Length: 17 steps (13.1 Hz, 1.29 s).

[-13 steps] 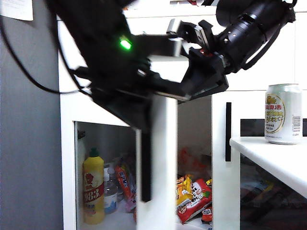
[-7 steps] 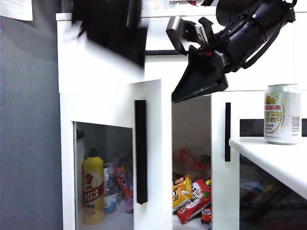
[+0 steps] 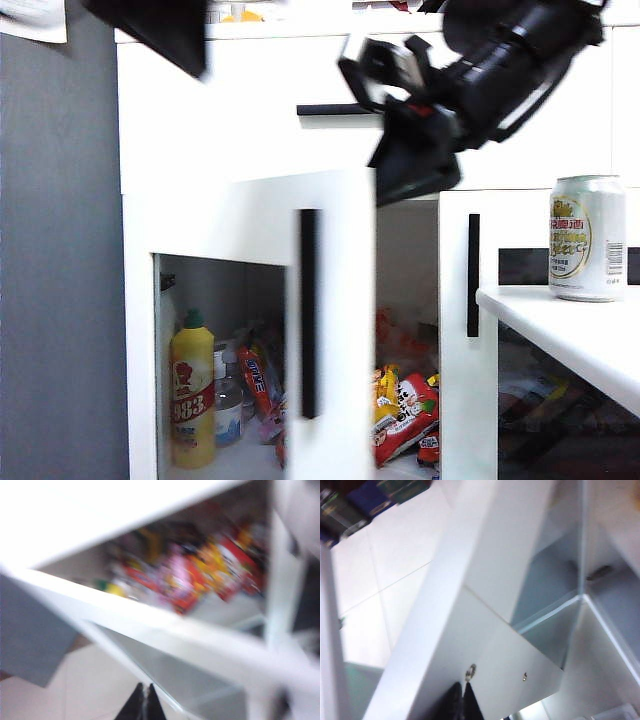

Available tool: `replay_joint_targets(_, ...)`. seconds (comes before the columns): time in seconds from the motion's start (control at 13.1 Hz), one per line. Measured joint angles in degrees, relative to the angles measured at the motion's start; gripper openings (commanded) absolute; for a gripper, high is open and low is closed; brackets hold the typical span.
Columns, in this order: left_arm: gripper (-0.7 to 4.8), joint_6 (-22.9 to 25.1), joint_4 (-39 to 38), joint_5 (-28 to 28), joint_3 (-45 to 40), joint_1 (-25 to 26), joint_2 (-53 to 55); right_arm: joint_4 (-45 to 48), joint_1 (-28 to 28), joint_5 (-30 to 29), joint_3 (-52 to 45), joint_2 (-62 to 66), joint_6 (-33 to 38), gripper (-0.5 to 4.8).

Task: Open the left door of the white cabinet, pick up a can of beverage from the table on the right, place it inside the cabinet, and finally close the cabinet door.

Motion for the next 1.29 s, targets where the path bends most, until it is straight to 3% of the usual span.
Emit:
replay_joint_targets(0.46, -0.05, 0.0, -10.2, -2.4, 0.2, 0.0, -22.6, 0.9, 8.7, -1.2, 0.0, 0.0, 4.5, -0.08)
replay_joint_targets(0.84, -0.05, -0.8, -16.9, -2.1, 0.2, 0.0, -35.5, 11.6, 16.1, -1.5, 0.0, 0.0, 13.8, -0.08)
replay_joint_targets(1.29, -0.05, -5.2, -23.2, 11.6, 0.1, 0.0, -38.8, 17.4, 20.5, -1.6, 0.1, 1.2, 19.2, -0.08)
